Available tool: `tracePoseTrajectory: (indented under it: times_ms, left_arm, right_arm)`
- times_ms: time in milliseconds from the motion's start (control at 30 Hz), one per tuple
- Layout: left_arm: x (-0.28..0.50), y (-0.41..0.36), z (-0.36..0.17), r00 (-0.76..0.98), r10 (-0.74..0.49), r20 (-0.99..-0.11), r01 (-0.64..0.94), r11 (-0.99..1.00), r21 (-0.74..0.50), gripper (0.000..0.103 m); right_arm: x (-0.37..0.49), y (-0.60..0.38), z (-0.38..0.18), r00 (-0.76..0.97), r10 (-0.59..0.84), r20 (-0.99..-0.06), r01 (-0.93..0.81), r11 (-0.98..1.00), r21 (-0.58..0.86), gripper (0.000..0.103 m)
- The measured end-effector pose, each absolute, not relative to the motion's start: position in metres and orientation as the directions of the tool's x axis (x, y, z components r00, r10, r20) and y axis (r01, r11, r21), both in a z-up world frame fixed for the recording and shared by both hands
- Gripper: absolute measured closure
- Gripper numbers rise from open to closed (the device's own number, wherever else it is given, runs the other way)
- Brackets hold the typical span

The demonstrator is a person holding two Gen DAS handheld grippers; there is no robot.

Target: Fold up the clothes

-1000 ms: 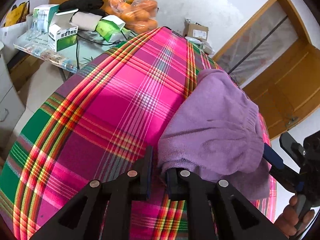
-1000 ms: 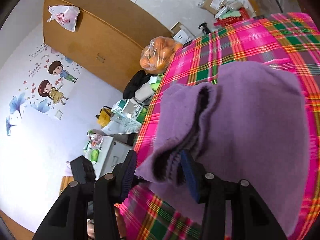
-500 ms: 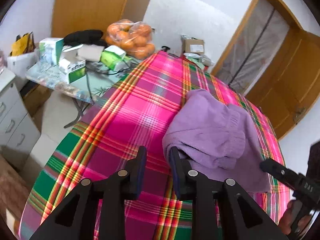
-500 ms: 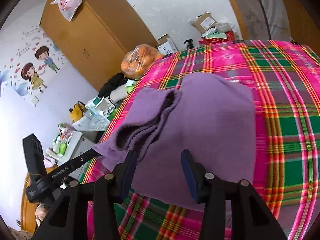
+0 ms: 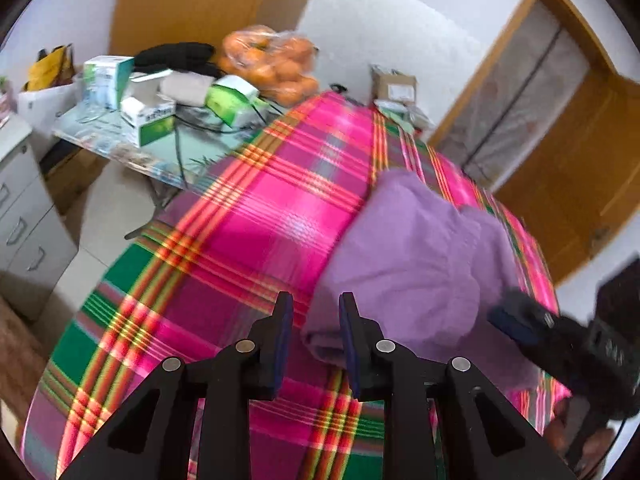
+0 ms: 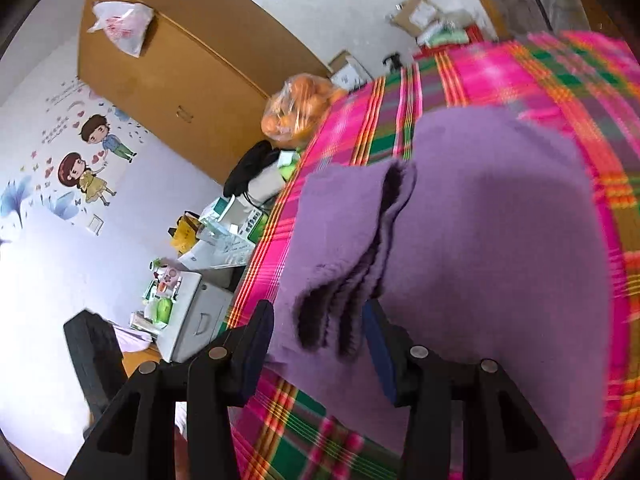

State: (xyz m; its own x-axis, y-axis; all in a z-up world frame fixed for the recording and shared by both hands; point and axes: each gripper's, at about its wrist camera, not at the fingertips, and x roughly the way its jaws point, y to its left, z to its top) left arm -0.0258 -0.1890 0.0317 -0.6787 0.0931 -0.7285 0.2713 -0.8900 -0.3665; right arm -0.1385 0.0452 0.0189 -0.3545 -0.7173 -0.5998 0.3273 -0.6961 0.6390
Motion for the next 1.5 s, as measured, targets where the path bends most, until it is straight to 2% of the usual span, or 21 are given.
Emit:
tracePoseTrajectory:
  times_ms: [267,533,733,1000,1333,1500]
  left_arm:
    - [-0.025,-0.197,0.022,-0.658,0.099,-0.747,0.293,-0.879,-0.375,0.079]
    - [-0.021,-0.206,0.022,-0.658,0.094,-0.747,0.310,-0.870,-0.383,0.079]
    - [-0.016,-0.200,0.026,-0.680,0.109,-0.725,0.281,-0.875,-0.395,0.079]
    - [-0.016,-0.179,0.033,-0.703,0.214,-0.678,0.164,-0.879,-0.448,0.079]
    - [-0.027,-0.150,0.032,-0.667,0.289,-0.686,0.078,-0.889,-0.451,0.079]
    - [-0.033,-0.130,0.036,-0.651,0.315,-0.691,0.022,-0.902,-0.432,0.079]
  right_arm:
    - [-0.159,0.015,0.009,-0.348,-0.713,-0.609,0.294,-0.700,0.651,0.056]
    - [-0.166,-0.009,0.019,-0.328,-0.793,-0.512,0.339,-0.605,0.720,0.056]
    - [-0.168,-0.031,0.026,-0.288,-0.844,-0.452,0.368,-0.533,0.762,0.056]
    - [-0.160,-0.059,0.035,-0.207,-0.876,-0.435,0.433,-0.481,0.762,0.056]
    - [-0.144,0.020,0.048,-0.316,-0.834,-0.453,0.391,-0.550,0.739,0.056]
    - [-0.132,0.088,0.045,-0.441,-0.742,-0.504,0.311,-0.654,0.690,0.056]
